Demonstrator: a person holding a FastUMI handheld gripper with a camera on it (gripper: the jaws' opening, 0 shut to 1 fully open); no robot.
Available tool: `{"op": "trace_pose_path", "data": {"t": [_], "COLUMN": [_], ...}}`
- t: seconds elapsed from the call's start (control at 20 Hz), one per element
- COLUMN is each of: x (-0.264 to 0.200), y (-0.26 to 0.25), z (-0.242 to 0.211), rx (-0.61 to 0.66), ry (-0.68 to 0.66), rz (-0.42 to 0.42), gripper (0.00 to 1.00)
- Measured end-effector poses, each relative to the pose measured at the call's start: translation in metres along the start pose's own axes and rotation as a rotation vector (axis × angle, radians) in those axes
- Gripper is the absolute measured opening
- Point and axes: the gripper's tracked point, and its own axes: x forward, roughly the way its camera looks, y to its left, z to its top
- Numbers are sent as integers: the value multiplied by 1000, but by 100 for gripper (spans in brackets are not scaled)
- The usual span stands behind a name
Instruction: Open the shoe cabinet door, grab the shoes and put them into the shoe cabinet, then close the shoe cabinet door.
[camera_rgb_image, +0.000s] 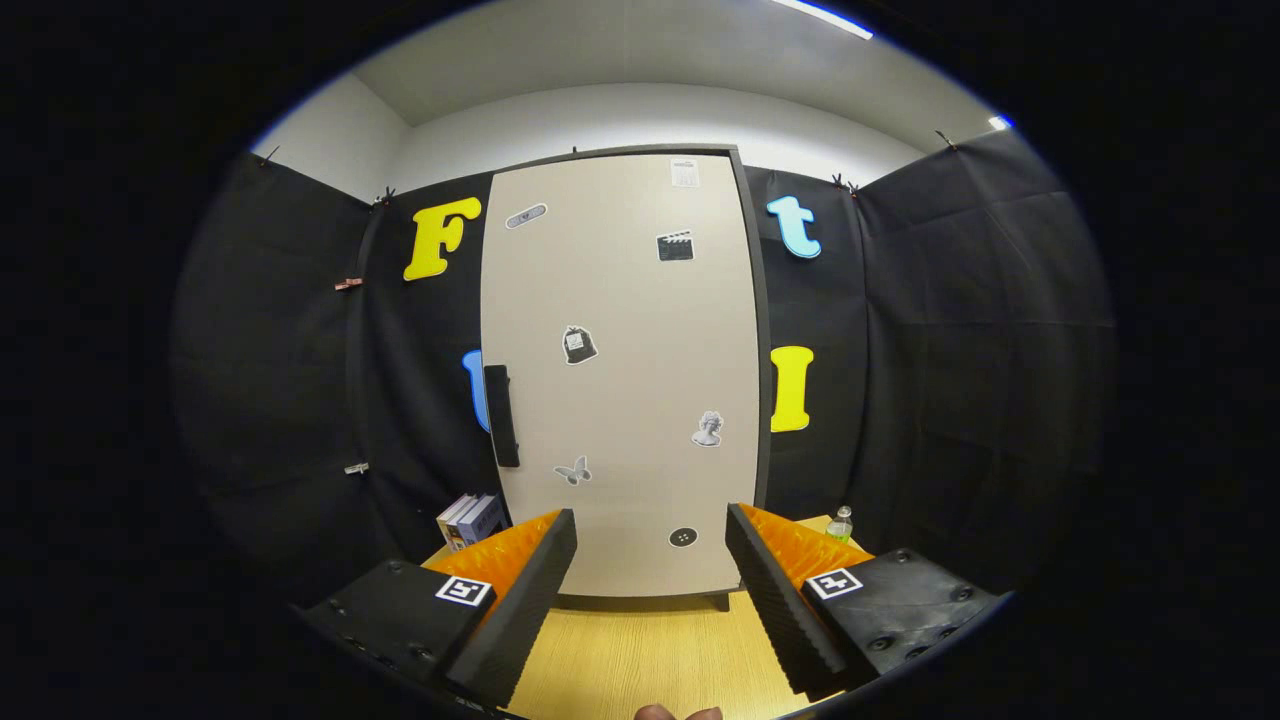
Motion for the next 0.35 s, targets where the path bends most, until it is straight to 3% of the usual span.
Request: {"op": "trace_pose_path", "data": {"t": [0.35], "x": [0], "y": [-1], "z": [0], "rx": [-1], "ry": [-8], "rz": [1], "gripper": [98]}}
